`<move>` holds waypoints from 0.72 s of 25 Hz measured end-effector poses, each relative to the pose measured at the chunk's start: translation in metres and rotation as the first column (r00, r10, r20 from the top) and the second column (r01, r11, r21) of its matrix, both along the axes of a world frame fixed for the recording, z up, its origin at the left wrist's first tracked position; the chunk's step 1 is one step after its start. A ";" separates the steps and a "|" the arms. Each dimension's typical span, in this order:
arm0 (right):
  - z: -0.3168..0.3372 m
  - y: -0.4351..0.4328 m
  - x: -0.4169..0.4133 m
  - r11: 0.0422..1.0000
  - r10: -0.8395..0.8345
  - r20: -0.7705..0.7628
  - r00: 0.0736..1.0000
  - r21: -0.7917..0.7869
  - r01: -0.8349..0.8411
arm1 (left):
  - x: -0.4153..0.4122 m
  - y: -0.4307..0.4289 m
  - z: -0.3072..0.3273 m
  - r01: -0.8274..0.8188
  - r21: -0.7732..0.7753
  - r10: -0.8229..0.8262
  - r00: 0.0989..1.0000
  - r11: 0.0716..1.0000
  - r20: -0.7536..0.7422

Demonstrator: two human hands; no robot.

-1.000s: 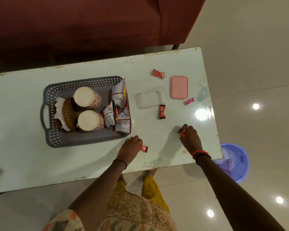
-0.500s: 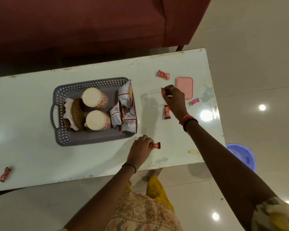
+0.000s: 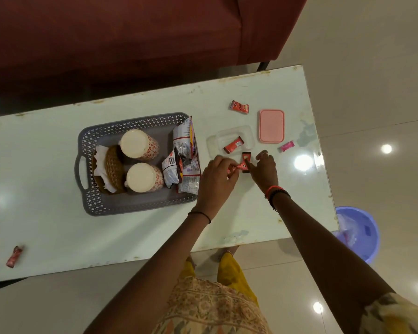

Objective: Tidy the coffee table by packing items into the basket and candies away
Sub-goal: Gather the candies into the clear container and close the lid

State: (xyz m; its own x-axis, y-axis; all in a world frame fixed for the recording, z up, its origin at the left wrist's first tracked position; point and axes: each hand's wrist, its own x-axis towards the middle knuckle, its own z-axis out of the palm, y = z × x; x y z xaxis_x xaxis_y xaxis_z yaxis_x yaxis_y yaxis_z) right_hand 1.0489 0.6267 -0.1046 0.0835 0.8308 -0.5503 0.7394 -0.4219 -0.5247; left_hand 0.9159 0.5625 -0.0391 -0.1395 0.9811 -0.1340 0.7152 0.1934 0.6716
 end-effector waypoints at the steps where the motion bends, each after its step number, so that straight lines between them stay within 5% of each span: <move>1: -0.004 -0.002 -0.003 1.000 0.016 0.015 1.000 -0.012 -0.016 | 0.000 0.014 0.000 -0.008 0.009 0.008 0.999 1.000 -0.035; 9: -0.016 -0.001 -0.008 0.999 0.034 0.073 0.997 0.001 -0.034 | -0.009 0.088 -0.033 0.120 -0.167 -0.168 0.936 0.979 -0.310; 14: -0.003 0.006 0.013 0.972 -0.234 -0.065 0.970 0.020 0.236 | -0.016 0.099 -0.039 0.097 -0.161 -0.137 0.957 0.982 -0.256; 18: 0.019 0.012 0.022 0.955 -0.249 -0.061 0.967 0.151 0.255 | -0.031 0.113 -0.037 0.064 -0.132 -0.096 0.964 0.989 -0.248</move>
